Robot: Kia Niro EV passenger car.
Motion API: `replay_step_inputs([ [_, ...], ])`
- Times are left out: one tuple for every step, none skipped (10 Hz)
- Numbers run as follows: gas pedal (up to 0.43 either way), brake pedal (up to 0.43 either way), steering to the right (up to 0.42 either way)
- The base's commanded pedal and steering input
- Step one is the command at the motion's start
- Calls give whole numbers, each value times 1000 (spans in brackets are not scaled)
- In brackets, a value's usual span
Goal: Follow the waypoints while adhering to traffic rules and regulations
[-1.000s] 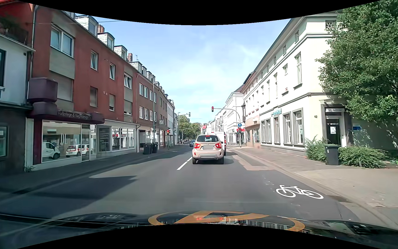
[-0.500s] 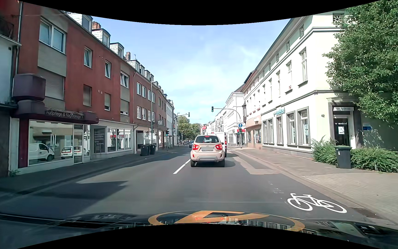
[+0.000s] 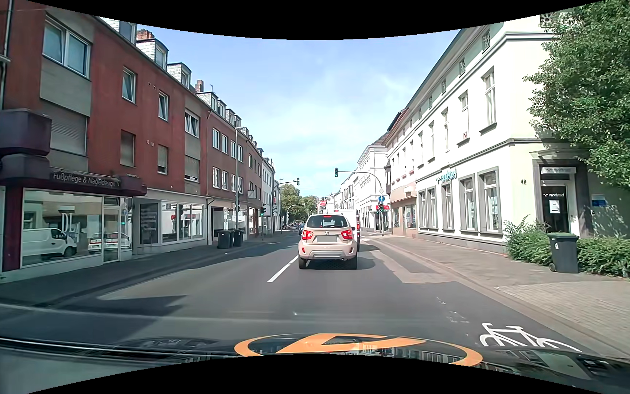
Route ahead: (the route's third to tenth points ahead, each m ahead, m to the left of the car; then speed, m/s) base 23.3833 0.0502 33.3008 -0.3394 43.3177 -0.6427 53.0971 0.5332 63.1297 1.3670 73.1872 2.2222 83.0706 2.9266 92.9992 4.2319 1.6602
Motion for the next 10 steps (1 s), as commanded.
replay_step_inputs([
  [0,61,1],
  [0,67,1],
  [0,67,1],
  [0,73,0],
  [0,79,0],
  [0,79,0],
  [0,79,0],
  [0,85,0],
  [0,98,-1],
  [0,116,-2],
])
